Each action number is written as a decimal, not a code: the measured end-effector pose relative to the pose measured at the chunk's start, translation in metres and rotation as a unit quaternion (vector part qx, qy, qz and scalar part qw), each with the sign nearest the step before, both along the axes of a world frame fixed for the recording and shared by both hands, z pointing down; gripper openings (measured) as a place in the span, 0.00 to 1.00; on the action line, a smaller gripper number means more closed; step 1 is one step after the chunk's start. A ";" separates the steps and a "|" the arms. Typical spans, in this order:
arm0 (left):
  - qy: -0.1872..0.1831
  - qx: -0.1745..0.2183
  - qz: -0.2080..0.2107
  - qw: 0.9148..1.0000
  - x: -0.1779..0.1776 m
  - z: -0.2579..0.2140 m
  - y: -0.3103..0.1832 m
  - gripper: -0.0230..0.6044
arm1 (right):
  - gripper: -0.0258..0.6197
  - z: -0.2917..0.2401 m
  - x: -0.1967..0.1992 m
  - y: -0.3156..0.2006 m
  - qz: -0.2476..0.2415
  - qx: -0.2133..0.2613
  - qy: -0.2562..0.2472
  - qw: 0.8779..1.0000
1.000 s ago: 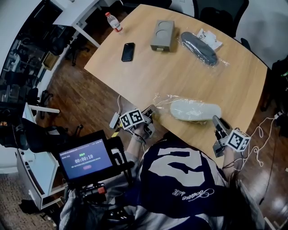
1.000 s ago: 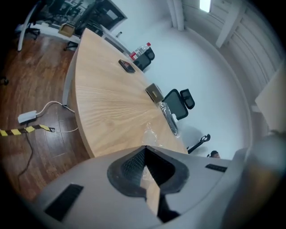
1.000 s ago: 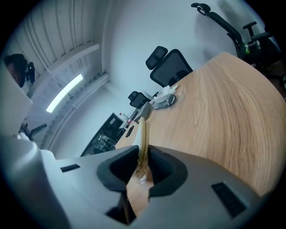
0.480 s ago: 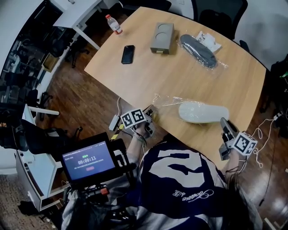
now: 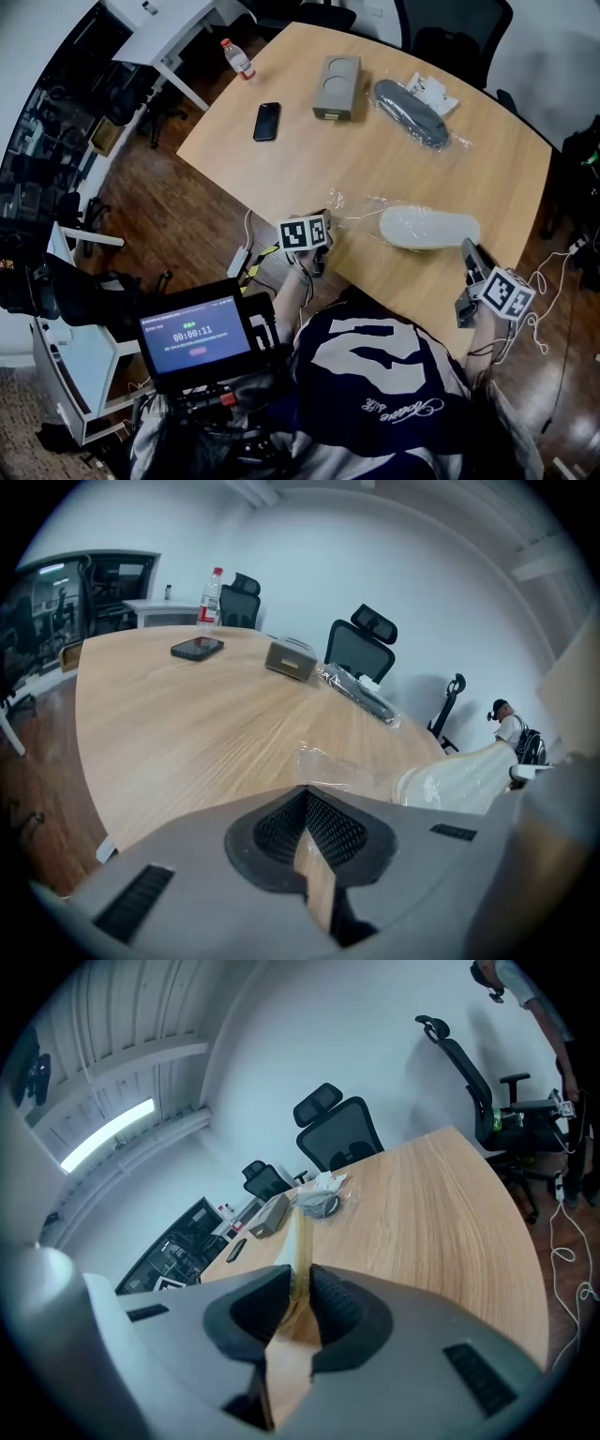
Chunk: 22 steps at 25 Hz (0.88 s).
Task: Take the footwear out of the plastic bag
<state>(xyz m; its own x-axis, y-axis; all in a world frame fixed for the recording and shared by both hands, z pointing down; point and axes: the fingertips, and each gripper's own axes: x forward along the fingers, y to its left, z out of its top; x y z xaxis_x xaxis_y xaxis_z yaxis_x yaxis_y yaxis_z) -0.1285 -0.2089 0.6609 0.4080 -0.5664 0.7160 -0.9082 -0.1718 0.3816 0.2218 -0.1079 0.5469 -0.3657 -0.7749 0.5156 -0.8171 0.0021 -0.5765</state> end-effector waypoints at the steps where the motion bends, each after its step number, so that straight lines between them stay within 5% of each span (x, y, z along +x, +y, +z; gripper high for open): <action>1: -0.007 0.001 0.001 1.000 0.001 0.000 -0.003 0.04 | 0.14 -0.004 0.000 -0.004 -0.003 0.008 0.004 1.000; 7: -0.027 -0.009 -0.052 0.998 -0.013 0.010 -0.011 0.04 | 0.14 -0.024 0.012 -0.004 0.000 0.028 0.029 0.999; 17: -0.068 -0.016 -0.078 0.995 -0.025 0.018 -0.017 0.04 | 0.13 -0.091 0.052 0.001 0.041 0.092 0.103 0.990; 22: -0.069 -0.013 -0.083 0.994 -0.024 0.017 -0.017 0.04 | 0.13 -0.119 0.044 -0.005 0.052 0.136 0.074 0.987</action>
<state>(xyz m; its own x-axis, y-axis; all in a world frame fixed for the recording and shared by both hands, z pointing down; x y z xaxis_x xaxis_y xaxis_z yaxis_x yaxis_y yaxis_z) -0.1530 -0.2261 0.6784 0.2069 -0.5989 0.7736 -0.9675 -0.0076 0.2529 0.2653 -0.1129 0.4280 -0.2128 -0.9217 0.3243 -0.8961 0.0518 -0.4409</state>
